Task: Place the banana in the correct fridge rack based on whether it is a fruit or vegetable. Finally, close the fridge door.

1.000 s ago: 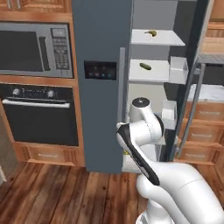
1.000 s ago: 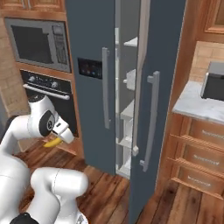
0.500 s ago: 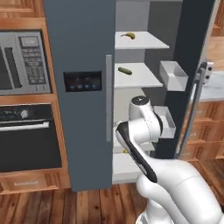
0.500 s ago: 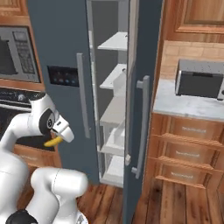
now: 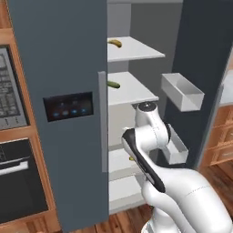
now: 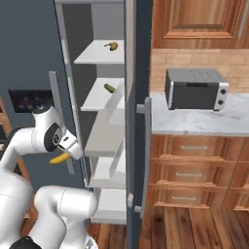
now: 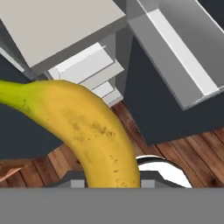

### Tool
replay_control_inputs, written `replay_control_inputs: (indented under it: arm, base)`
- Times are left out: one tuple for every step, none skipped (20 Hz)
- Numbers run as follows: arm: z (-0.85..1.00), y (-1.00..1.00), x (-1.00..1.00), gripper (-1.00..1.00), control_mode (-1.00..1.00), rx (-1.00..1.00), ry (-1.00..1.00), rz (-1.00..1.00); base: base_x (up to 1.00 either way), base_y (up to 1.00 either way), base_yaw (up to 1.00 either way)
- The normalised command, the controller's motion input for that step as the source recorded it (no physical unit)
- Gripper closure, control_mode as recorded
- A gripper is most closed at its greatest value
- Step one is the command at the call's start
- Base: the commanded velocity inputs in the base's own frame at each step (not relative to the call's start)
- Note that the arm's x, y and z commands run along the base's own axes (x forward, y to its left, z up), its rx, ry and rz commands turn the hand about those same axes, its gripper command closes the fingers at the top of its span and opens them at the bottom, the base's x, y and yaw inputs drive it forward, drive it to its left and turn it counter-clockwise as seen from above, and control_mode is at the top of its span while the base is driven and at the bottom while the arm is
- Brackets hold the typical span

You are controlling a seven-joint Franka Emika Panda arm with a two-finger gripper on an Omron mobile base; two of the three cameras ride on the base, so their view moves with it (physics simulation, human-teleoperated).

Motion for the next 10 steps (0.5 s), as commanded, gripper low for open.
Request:
replay_control_inputs:
  arm:
    - [0.00, 0.00, 0.00, 1.00, 1.00, 0.00, 0.00, 0.00]
    - [0.00, 0.00, 0.00, 1.00, 1.00, 0.00, 0.00, 0.00]
    - [0.00, 0.00, 0.00, 1.00, 1.00, 0.00, 0.00, 0.00]
    - [0.00, 0.00, 0.00, 1.00, 1.00, 0.00, 0.00, 0.00]
    - [0.00, 0.00, 0.00, 1.00, 1.00, 0.00, 0.00, 0.00]
    - [0.00, 0.00, 0.00, 1.00, 1.00, 0.00, 0.00, 0.00]
    - [0.00, 0.00, 0.00, 1.00, 1.00, 0.00, 0.00, 0.00]
    - [0.00, 0.00, 0.00, 1.00, 1.00, 0.00, 0.00, 0.00]
    - [0.00, 0.00, 0.00, 1.00, 1.00, 0.00, 0.00, 0.00]
    - [0.00, 0.00, 0.00, 1.00, 1.00, 0.00, 0.00, 0.00]
  base:
    - [0.59, 0.26, -0.34]
    - [0.54, 0.09, -0.29]
    - [0.53, 0.06, -0.24]
    - [0.59, 0.04, -0.16]
    - [0.58, 0.04, -0.08]
    - [0.60, 0.06, 0.00]
    - [0.53, 0.07, 0.00]
    - [0.49, 0.06, 0.00]
    - [0.47, 0.03, 0.06]
    - [0.44, 0.03, 0.13]
